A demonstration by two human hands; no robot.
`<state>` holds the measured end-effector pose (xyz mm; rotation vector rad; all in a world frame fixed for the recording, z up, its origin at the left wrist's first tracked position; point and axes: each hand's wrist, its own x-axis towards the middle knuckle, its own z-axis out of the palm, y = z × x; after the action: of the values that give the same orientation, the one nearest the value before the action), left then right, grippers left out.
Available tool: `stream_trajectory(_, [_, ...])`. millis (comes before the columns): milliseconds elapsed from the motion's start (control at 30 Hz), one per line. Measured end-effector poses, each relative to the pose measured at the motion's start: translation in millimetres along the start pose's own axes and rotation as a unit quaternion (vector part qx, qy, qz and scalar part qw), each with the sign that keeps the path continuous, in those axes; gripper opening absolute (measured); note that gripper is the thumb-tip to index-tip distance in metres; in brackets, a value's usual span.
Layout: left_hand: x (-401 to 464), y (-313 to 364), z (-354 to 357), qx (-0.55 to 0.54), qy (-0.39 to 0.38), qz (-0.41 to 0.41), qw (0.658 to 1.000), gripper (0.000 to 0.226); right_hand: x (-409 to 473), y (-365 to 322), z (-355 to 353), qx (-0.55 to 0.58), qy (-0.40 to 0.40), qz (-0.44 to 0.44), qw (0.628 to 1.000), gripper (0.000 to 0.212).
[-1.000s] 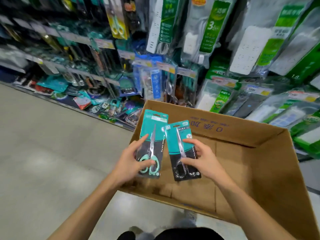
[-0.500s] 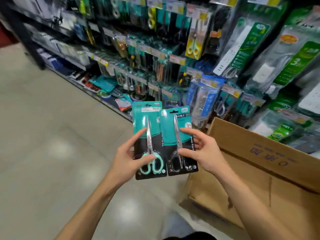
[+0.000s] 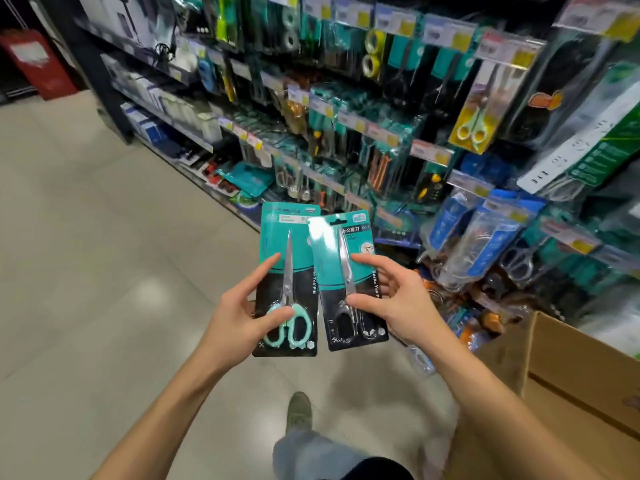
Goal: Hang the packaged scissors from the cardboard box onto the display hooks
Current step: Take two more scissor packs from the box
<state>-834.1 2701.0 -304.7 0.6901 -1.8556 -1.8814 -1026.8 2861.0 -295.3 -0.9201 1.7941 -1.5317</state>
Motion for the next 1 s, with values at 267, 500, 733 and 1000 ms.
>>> stream_trajectory(267, [124.4, 30.4, -44.6, 0.071, -0.038, 0.033, 0.996, 0.076, 105.0, -9.7, 3.1, 0.038, 0.031, 0.0, 0.999, 0.055])
stream_trajectory(500, [204.8, 59.1, -58.0, 0.101, -0.03, 0.064, 0.992, 0.072, 159.8, -15.9, -4.9, 0.045, 0.068, -0.006, 0.997, 0.055])
stream_trajectory(733, [271.5, 61.6, -40.8, 0.078, -0.089, 0.091, 0.989, 0.073, 197.7, -12.7, -24.8, 0.037, 0.131, -0.003, 0.991, 0.054])
stream_trajectory(1000, [367.3, 70.9, -14.0, 0.137, -0.152, 0.109, 0.973, 0.075, 240.3, -12.5, -69.0, 0.017, 0.231, 0.003, 0.973, 0.05])
